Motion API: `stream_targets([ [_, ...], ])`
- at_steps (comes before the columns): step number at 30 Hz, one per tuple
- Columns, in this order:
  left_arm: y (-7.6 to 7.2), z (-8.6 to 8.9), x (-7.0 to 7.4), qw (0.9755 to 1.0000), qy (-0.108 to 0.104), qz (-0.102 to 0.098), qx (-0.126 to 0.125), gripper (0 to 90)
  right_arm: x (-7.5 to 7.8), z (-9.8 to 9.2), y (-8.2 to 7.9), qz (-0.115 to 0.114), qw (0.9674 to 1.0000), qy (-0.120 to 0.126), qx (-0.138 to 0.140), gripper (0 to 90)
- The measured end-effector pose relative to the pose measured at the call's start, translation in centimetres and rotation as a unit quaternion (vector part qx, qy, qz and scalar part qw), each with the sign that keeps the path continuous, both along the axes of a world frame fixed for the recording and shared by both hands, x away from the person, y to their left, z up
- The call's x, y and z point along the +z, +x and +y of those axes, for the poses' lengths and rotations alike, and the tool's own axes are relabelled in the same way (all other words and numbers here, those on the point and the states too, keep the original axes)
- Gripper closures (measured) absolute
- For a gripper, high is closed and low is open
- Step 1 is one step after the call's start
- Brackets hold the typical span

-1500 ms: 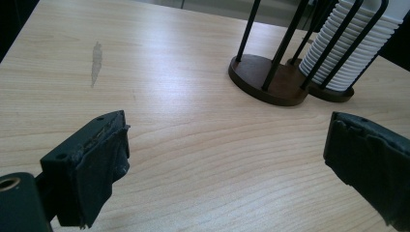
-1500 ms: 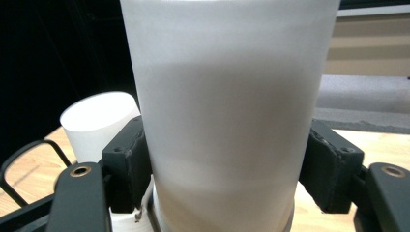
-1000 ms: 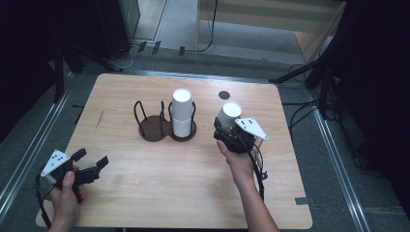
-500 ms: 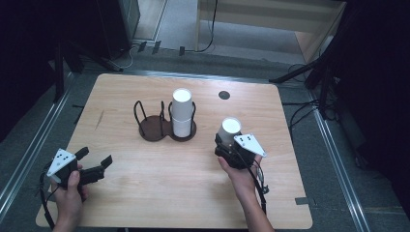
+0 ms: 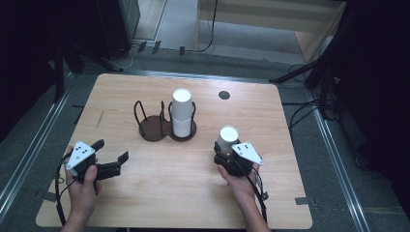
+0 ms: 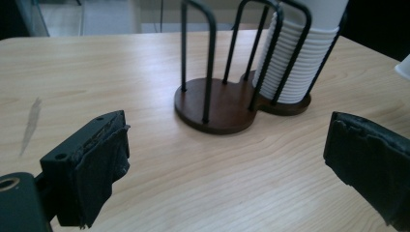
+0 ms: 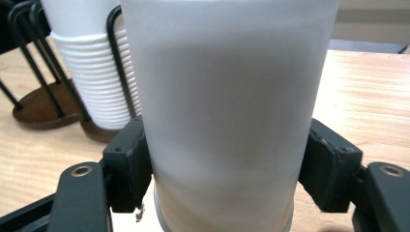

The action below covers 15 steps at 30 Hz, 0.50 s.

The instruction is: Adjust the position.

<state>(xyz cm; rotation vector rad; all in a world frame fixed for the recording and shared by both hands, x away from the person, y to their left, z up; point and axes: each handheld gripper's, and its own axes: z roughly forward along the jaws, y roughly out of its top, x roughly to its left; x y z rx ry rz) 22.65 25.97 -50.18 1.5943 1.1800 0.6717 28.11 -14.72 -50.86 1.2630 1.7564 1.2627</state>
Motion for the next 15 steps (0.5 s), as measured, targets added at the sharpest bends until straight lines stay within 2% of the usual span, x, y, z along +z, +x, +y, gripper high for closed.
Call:
stream_targets([
  [2,0.2,-0.7,0.3,0.9999,0.007,-0.002,-0.007,2.6,-0.2,0.1,-0.1,0.002,0.9999,-0.011,0.005,28.6],
  [10,1.3,-4.4,1.7,0.999,0.011,-0.014,-0.04,2.7,-0.4,0.2,-0.6,0.002,0.9997,-0.023,0.005,28.7],
  [15,2.0,-6.6,2.6,0.9978,0.001,-0.016,-0.064,2.6,-0.6,0.4,-0.7,0.004,0.9997,-0.024,0.007,28.6],
])
